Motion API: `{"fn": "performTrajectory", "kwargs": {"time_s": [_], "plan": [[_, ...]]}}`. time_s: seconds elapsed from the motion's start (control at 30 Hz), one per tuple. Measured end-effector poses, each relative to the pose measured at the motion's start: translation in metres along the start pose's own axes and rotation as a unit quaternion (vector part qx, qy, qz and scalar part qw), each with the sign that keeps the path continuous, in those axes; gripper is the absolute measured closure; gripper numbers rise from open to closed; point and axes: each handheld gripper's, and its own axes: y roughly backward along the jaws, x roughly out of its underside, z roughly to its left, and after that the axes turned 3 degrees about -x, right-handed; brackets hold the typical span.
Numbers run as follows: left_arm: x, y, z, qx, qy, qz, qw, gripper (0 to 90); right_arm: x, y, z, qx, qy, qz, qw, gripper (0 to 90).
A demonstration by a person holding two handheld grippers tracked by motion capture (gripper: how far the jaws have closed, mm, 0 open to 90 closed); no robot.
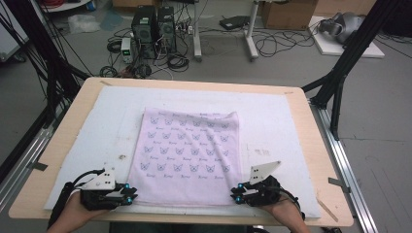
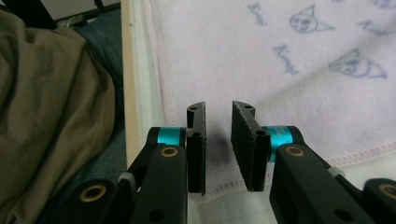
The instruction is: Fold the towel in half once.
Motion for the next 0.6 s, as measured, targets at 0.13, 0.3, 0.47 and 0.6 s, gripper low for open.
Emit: {"fn": "performTrajectory", "kwargs": {"time_s": [0.13,0.3,0.47,0.6], "plan": [[0.006,-0.001,-0.003,0.007,-0.002,-0.001,1.0000,82.6,0.004,-0.005,0.002,-0.014,0.004,0.008,0.9999,79.8],[0.000,0.003,0.002,-0.004,0.000,-0.009,1.0000,78.0,-0.005,0.002,-0.002,-0.001,0.005,-0.002,1.0000,75.1],[-0.011,0.003,0.015,-0.025,0.007,-0.031,0.9992,72.6,-0.020,0.010,-0.014,0.026,0.009,-0.022,0.9994,70.6],[-0.017,-0.004,0.029,-0.040,0.014,-0.040,0.9983,71.9,-0.027,0.008,-0.028,0.043,0.006,-0.026,0.9987,66.2]]}}
